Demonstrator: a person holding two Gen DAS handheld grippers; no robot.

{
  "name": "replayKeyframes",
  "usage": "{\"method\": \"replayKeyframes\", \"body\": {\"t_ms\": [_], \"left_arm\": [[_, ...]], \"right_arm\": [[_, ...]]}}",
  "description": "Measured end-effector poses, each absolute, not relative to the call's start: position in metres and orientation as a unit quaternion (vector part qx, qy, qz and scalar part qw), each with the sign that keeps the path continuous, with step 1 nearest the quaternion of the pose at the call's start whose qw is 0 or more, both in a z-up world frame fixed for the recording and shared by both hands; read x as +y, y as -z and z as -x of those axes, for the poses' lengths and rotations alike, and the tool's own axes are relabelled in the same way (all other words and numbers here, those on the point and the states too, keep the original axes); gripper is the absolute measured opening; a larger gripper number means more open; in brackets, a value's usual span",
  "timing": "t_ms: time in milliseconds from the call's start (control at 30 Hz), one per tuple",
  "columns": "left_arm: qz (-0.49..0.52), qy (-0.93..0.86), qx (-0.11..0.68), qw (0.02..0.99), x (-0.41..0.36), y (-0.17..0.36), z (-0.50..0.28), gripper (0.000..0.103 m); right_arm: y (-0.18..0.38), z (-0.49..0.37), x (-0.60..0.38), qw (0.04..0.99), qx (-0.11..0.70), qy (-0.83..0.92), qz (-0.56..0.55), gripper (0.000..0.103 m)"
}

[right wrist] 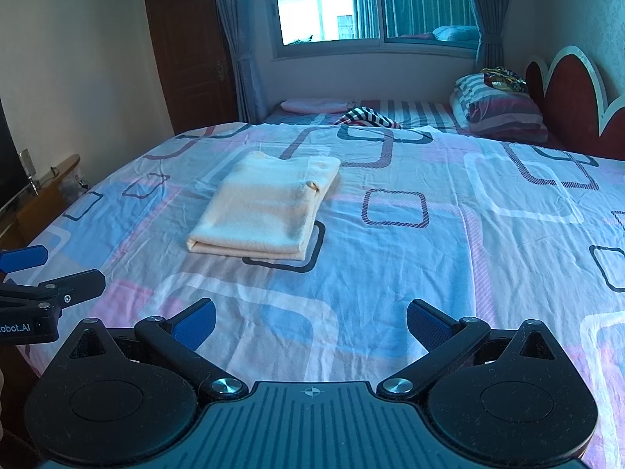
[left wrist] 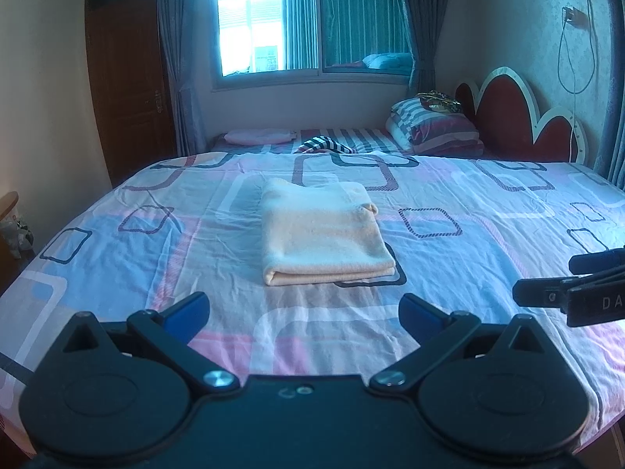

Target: Fold small clothes

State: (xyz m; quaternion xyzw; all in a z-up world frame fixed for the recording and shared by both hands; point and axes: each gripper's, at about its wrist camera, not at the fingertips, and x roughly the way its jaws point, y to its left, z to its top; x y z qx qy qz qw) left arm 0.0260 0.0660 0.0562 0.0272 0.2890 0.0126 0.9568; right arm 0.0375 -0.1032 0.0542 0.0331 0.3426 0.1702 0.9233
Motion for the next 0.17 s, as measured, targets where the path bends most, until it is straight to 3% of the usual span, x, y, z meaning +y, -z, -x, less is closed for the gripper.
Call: {"method": "replayKeyframes", "body": {"t_ms": [167], "left_arm": [[-0.022, -0.014, 0.284, 0.958, 0.0673, -0.0572, -0.0276, 0.102]], "right_arm": [[-0.0549, -0.0389, -0.1046, 0.923, 0.342, -0.172, -0.032, 0.103]]}}
